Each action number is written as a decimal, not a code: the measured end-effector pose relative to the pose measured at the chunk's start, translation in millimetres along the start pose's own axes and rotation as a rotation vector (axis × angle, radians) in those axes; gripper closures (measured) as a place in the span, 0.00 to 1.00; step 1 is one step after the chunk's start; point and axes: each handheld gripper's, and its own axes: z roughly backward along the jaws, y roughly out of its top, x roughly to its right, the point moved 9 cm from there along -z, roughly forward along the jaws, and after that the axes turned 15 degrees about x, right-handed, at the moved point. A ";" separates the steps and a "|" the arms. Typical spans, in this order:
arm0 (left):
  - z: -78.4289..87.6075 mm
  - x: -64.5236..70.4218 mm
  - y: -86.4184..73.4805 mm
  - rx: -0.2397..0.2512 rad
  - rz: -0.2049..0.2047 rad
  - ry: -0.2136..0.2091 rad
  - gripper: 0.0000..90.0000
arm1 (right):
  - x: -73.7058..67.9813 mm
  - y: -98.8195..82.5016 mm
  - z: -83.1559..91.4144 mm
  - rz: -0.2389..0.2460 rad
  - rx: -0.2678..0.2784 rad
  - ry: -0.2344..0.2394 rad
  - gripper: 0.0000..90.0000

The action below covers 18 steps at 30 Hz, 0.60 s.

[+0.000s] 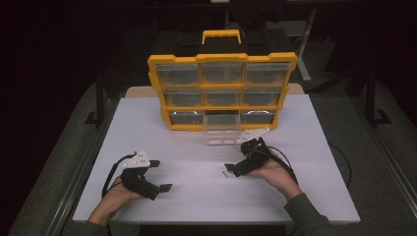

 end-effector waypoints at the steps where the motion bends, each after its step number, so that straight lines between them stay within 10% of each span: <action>1: 0.0 0.0 -0.1 0.000 0.000 0.000 0.00 | 0.0 0.1 -0.7 0.002 -0.001 -0.001 0.01; 18: 0.9 -1.5 -0.2 0.001 0.003 0.001 0.00 | -2.6 -8.9 -6.5 -0.022 -0.057 0.044 0.28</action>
